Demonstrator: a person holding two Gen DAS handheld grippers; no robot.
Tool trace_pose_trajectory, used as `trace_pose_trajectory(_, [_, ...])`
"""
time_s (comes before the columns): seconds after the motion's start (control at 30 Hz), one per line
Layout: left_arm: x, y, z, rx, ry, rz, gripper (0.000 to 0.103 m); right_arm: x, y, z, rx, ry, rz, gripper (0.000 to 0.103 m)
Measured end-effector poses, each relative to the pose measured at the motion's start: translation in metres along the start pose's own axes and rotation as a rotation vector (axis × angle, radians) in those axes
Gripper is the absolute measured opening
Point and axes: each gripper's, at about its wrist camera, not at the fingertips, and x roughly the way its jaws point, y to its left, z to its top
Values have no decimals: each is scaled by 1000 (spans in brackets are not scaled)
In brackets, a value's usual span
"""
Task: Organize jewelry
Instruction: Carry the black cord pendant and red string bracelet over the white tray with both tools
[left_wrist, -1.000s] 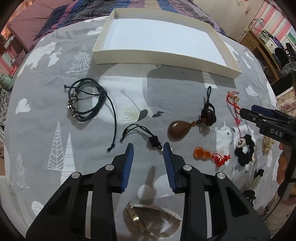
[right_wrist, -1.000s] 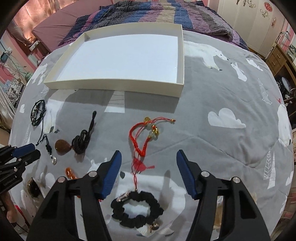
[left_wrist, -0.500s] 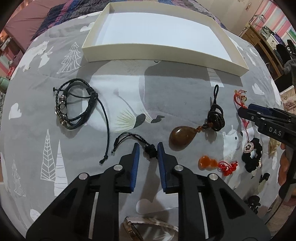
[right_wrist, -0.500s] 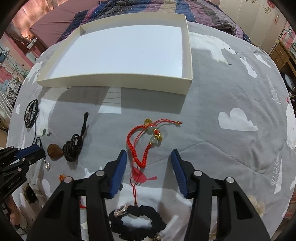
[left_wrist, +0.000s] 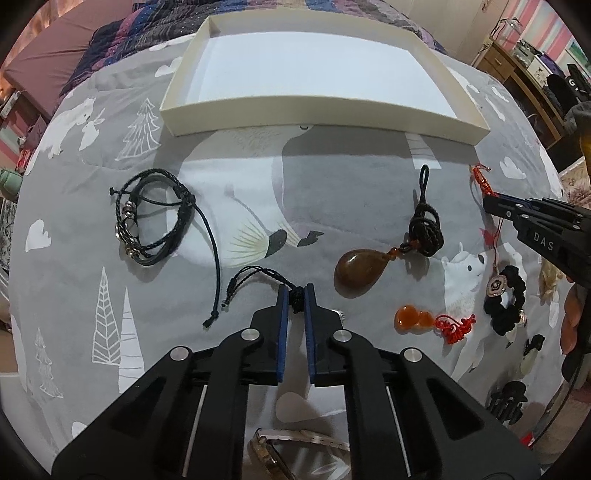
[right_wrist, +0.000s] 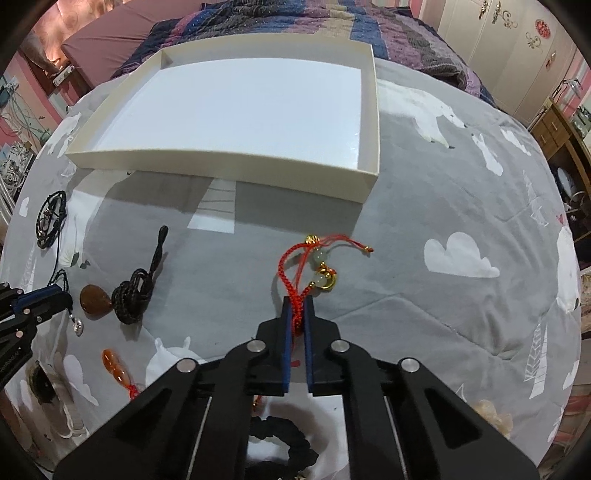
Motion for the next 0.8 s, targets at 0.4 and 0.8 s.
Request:
trace_pose_trajectory(0.4, [-40,0,8,11,-102,-45,5,-23,-4,9,12,-55,25,5])
trace_pose_trajectory(0.8, [-85,11,66,22,-198,-45,5,-74,-15,51,56,-178,55,5])
